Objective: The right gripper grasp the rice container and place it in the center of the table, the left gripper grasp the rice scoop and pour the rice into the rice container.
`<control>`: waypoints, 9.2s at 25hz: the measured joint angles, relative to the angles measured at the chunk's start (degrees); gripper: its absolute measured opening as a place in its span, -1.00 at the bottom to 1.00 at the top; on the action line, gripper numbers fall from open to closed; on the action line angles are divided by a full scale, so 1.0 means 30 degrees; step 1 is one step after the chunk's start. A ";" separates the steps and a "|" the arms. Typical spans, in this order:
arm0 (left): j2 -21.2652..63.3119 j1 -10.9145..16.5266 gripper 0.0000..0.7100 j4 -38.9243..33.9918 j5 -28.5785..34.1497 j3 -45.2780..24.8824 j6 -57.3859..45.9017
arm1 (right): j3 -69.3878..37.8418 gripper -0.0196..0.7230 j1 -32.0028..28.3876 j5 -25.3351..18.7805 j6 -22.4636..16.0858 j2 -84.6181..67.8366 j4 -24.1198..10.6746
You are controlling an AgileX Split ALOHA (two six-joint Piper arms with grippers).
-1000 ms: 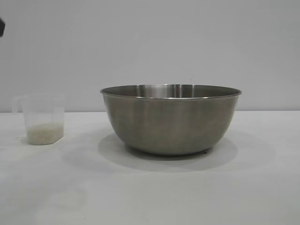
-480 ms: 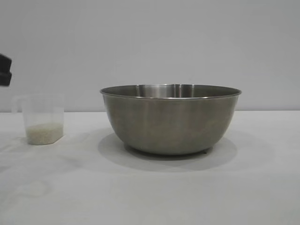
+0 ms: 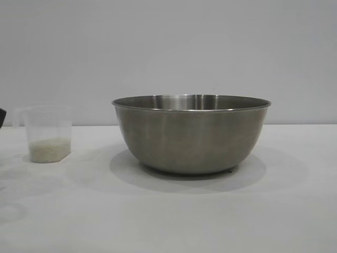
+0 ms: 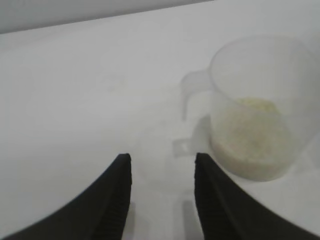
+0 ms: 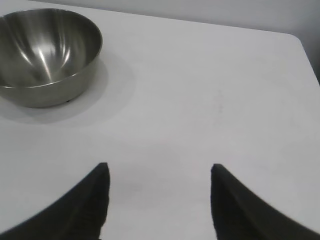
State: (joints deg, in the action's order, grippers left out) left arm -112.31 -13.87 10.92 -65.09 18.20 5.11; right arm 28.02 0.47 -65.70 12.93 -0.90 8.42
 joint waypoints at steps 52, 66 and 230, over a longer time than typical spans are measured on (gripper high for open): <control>0.1508 0.0000 -1.00 -0.6532 0.0153 0.8556 0.8513 | 0.0000 0.19 0.0000 0.0000 0.0000 0.0000 0.0000; 0.1894 -0.4317 -1.00 -1.1442 0.7615 1.3104 2.7847 | 0.0000 0.19 0.0000 0.0000 0.0000 0.0000 0.0000; 3.7437 0.1380 -0.22 -0.2516 4.3067 0.3317 0.0699 | 0.0000 -0.36 0.0785 0.0000 0.0000 0.0000 0.0000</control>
State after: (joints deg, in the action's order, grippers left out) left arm 0.00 -9.73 3.37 64.11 28.15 7.20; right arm 28.02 2.82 -65.70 12.93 -0.90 8.42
